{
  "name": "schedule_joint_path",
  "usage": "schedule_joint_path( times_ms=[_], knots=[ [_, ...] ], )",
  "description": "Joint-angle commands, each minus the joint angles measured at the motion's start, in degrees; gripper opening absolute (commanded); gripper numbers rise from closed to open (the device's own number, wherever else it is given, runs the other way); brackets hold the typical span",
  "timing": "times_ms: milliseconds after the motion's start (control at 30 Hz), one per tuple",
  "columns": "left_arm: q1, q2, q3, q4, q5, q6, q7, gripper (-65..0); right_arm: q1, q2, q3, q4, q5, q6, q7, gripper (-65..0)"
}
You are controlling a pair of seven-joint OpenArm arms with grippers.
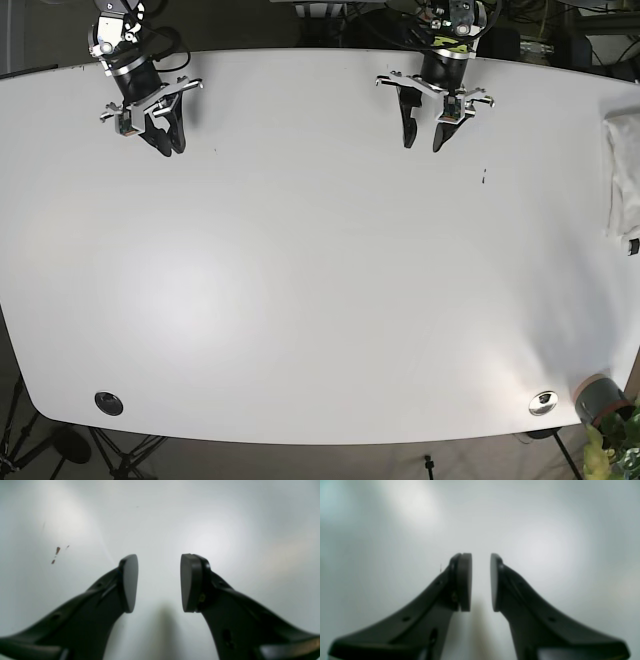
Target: Fold the T-shirt properly
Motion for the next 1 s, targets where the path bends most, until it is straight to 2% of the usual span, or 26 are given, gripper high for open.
schedule_joint_path(
  times_ms=[0, 167, 500, 967],
  knots=[
    [1.6, 0.0, -0.1, 3.2, -2.4, 0.1, -2.0, -40.6, -1.9, 0.7, 0.3, 3.1, 1.4, 0.20, 1.9, -53.4],
    [5.6, -0.2, -0.1, 7.2, -5.3, 0.1, -2.0, -40.6, -5.7, 0.6, 0.3, 6.2, 1.5, 0.20, 1.9, -53.4],
    [14.1, -0.1, -0.1, 11.5, -5.4, 0.1, -2.0, -40.6, -13.3, 0.5, 2.4, 9.8, 1.6, 0.11, 1.9, -53.4],
    [23.0, 0.0, 1.4, 13.3, -5.4, 0.1, -1.9, -40.6, -25.2, 0.5, 2.4, 14.6, 1.7, 0.11, 1.9, -53.6]
  ],
)
